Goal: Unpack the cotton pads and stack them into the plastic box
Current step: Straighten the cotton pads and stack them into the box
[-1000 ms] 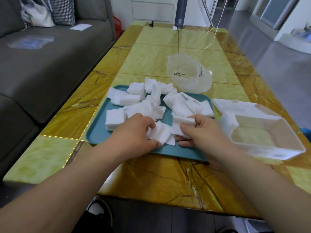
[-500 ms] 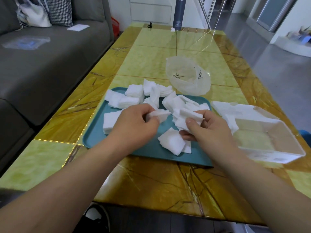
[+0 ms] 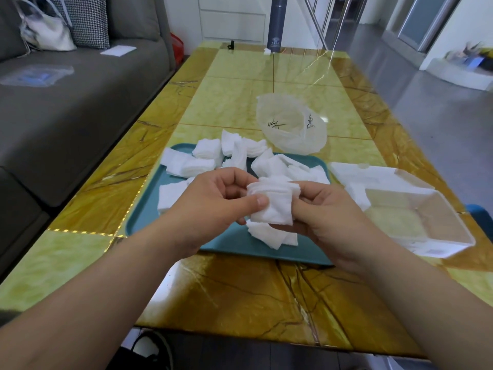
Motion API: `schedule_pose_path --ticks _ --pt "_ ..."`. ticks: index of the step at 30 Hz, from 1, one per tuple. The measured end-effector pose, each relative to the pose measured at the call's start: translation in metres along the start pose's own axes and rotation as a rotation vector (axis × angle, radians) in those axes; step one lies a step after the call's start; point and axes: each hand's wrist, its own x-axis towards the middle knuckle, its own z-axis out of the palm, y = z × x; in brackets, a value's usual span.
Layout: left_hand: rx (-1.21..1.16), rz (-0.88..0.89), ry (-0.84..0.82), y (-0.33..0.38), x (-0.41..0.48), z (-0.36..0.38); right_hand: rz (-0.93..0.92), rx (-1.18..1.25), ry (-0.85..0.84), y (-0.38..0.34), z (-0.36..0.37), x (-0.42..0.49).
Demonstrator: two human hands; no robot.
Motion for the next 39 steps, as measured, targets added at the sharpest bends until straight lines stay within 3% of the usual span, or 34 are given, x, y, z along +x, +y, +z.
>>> schedule_pose_path --ticks 9,14,25,31,39 --pt "0.085 -0.017 0.012 0.001 0.001 0.003 0.045 -0.034 -0.068 -0.002 0.000 -0.003" --pt "0.124 0.057 0.159 -0.001 0.000 0.008 0.083 0.053 -0.107 -0.005 0.001 -0.004" --pt "0.172 0.086 0.144 -0.004 -0.001 0.011 0.100 0.163 -0.090 -0.006 0.003 -0.002" --pt "0.308 0.192 0.189 -0.005 -0.001 0.015 0.114 0.225 -0.099 -0.010 0.003 -0.004" --pt "0.482 0.369 0.187 -0.012 0.002 0.017 0.147 0.275 0.018 -0.006 0.005 -0.002"
